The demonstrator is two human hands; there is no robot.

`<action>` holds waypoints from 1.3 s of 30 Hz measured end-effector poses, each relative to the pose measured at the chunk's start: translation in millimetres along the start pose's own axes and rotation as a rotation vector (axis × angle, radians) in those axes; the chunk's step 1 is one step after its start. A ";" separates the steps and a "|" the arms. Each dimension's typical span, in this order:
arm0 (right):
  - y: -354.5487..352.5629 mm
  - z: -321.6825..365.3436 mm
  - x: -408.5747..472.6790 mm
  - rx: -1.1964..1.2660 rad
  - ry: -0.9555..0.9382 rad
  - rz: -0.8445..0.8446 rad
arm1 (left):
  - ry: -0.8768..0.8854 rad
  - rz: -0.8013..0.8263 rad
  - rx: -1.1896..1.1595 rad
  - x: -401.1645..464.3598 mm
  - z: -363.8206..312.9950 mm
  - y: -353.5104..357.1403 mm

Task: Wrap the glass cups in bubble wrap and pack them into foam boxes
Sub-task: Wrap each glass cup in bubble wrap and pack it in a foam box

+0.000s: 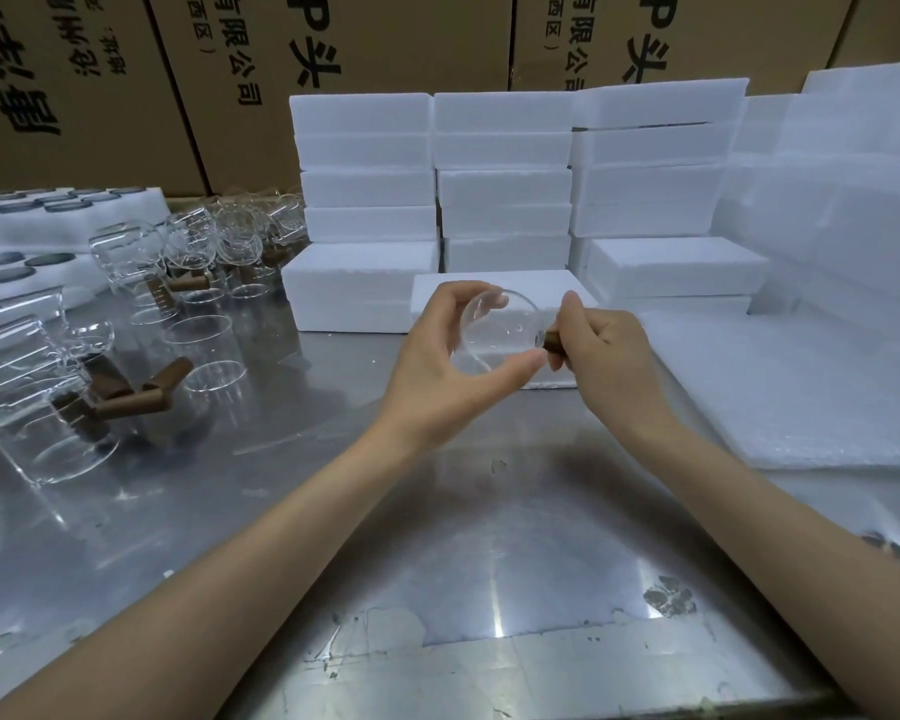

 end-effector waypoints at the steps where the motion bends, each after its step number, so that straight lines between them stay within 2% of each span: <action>1: 1.0 0.6 -1.3 -0.015 -0.028 -0.005 | -0.011 -0.027 -0.006 -0.1 1.2 1.1; 5: 5.5 2.8 -6.6 -0.097 -0.130 0.016 | -0.122 -0.136 -0.011 -2.3 6.0 5.9; 12: 9.0 2.6 -6.8 -0.133 -0.147 0.014 | -0.198 -0.204 -0.092 0.5 10.4 3.8; 16: 3.4 0.6 -0.7 -0.104 -0.007 0.000 | -0.204 -0.068 -0.215 5.3 11.7 0.0; 20: 0.2 -3.6 3.9 0.007 0.279 0.100 | -0.054 0.226 0.031 1.9 9.5 -0.6; 22: 1.1 -5.4 3.5 0.100 0.400 0.183 | -0.008 0.269 0.148 0.7 10.7 -0.7; 24: 0.6 -3.9 4.0 0.158 0.444 0.213 | -0.011 0.232 0.161 1.9 12.9 -1.5; 26: -2.5 0.9 5.4 0.074 0.346 0.177 | -0.068 0.165 0.121 3.0 15.2 -2.5; 29: -6.6 12.0 3.0 -0.262 -0.021 0.077 | -0.186 0.076 0.062 3.7 17.7 -4.7; 31: -4.6 16.5 -2.0 -0.367 -0.133 0.086 | -0.250 0.023 0.014 5.0 17.5 -6.8; 36: -1.9 10.9 -1.3 -0.356 -0.045 0.122 | -0.277 0.013 0.031 3.2 5.3 -0.3; 39: 3.5 1.5 1.6 -0.173 0.119 0.195 | -0.093 0.022 0.200 1.7 -5.5 1.2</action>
Point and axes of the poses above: each hand's wrist, its own x-axis towards the middle knuckle, its own y-axis out of the palm, z = x × y, the point moved 4 cm from there along x, towards the middle knuckle, and after that the axes turned 9 degrees about y, right-handed, at the moved point
